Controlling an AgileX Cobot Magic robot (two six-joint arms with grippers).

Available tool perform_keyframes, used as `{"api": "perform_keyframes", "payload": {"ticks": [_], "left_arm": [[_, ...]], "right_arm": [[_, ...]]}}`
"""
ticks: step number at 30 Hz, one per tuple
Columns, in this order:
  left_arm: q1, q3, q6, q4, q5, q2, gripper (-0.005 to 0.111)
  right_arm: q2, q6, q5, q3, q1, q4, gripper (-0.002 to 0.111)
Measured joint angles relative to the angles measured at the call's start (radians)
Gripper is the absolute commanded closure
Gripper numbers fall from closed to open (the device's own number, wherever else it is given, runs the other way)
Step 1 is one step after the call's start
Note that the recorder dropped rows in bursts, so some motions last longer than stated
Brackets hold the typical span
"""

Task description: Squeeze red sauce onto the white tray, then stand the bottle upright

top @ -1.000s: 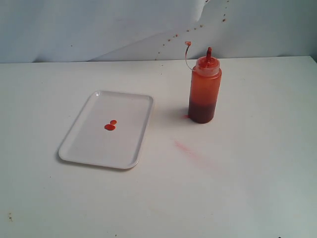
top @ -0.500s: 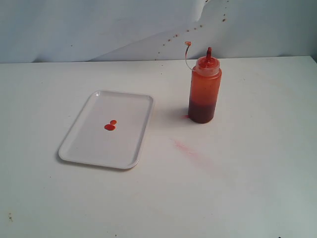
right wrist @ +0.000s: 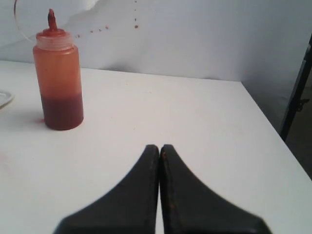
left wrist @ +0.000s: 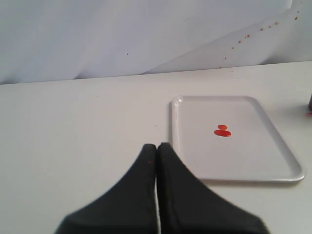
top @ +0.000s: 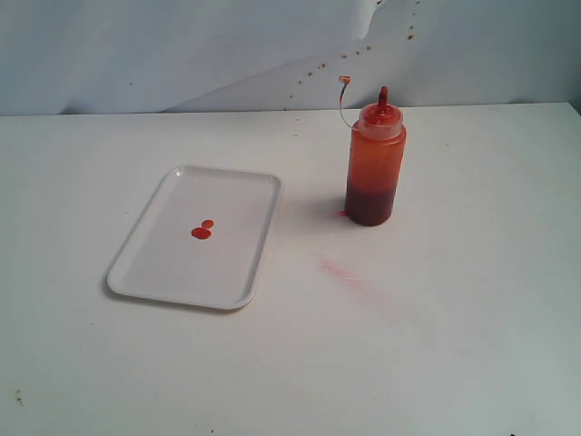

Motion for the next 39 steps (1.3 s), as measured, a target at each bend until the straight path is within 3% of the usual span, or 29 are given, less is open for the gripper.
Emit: {"api": "perform_keyframes", "payload": {"ticks": [39], "left_arm": [[0.0, 0.0, 0.0, 0.0, 0.0, 0.0, 0.107]], "right_arm": [[0.0, 0.067, 0.075, 0.0, 0.0, -0.007, 0.108]]}}
